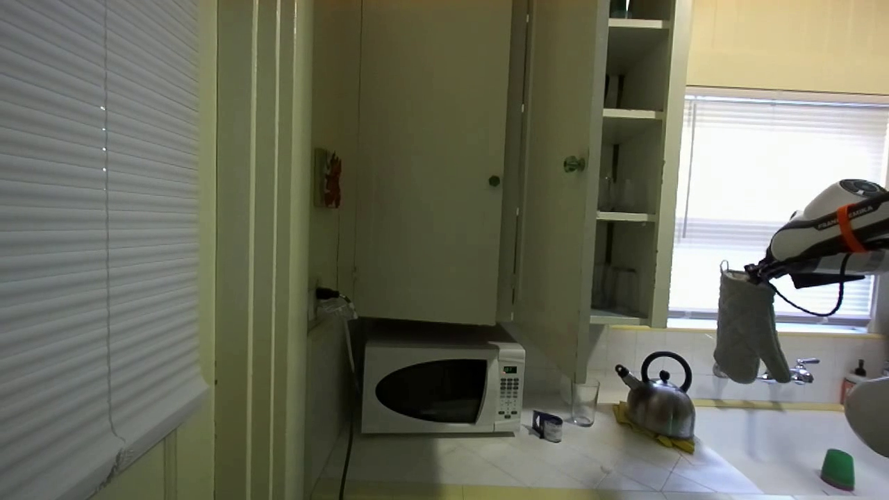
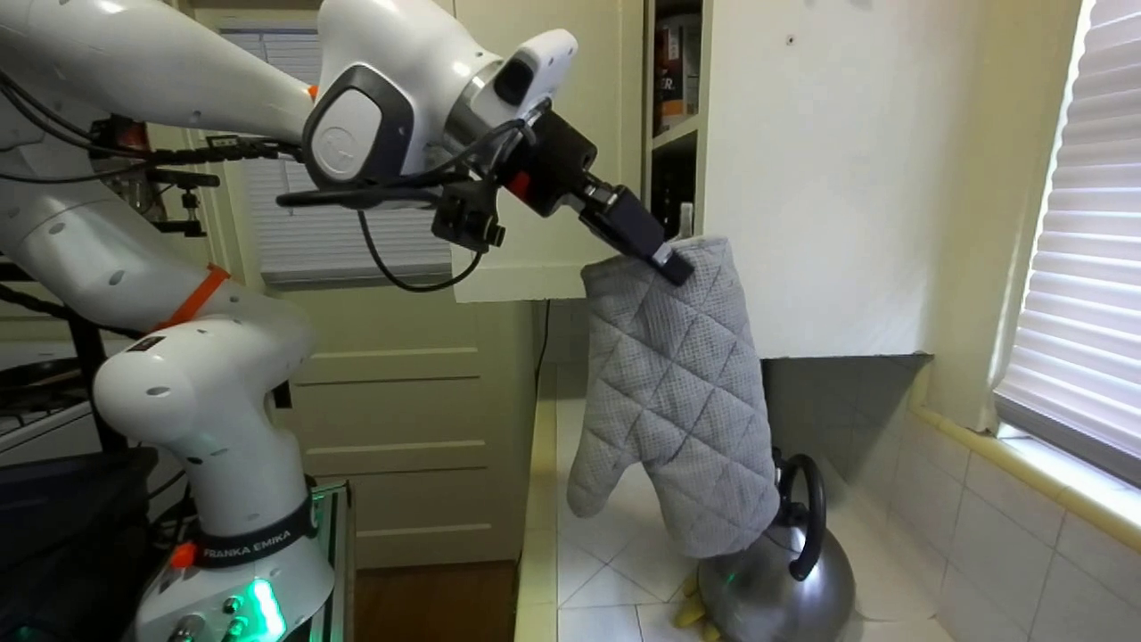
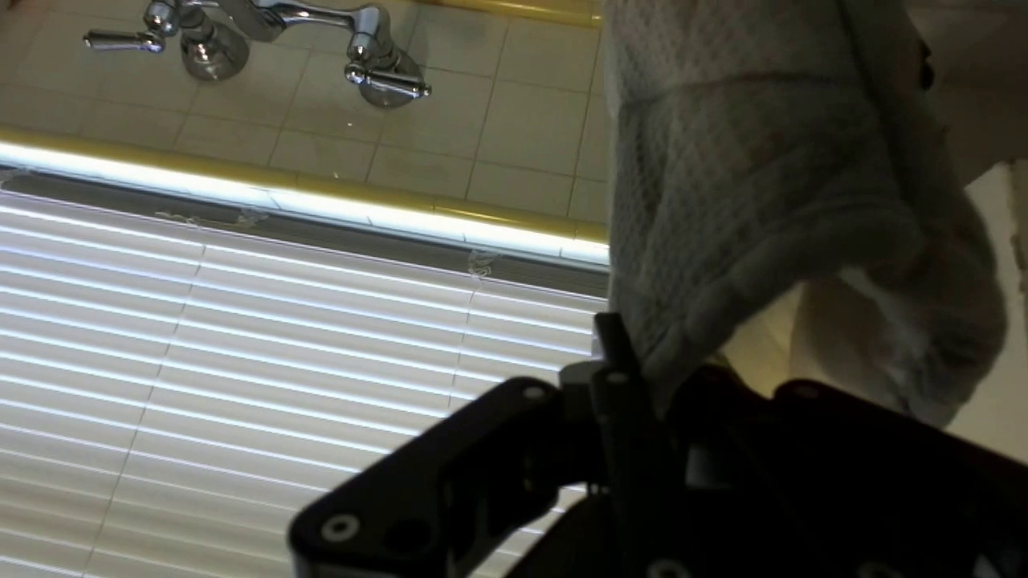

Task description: Move the mitten to the counter

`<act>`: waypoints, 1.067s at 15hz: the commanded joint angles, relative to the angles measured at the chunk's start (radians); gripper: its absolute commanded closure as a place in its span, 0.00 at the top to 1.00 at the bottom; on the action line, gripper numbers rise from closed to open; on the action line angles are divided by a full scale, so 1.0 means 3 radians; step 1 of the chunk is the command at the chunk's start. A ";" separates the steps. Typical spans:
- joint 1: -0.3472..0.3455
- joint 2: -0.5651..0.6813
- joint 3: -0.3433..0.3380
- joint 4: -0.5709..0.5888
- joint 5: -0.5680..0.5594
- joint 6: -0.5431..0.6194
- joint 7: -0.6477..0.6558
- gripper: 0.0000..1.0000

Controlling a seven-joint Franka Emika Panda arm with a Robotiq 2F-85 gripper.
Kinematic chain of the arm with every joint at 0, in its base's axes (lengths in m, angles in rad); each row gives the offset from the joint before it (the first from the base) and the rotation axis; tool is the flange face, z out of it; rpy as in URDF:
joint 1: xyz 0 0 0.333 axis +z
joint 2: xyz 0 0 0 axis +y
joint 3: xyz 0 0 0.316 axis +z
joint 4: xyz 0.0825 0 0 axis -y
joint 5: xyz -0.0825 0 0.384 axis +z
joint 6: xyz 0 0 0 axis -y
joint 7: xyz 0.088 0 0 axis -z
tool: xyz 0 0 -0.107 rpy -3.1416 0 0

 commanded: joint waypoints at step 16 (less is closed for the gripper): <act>0.0748 0.0696 0.0223 -0.0277 0.0056 0.0452 0.0096 0.02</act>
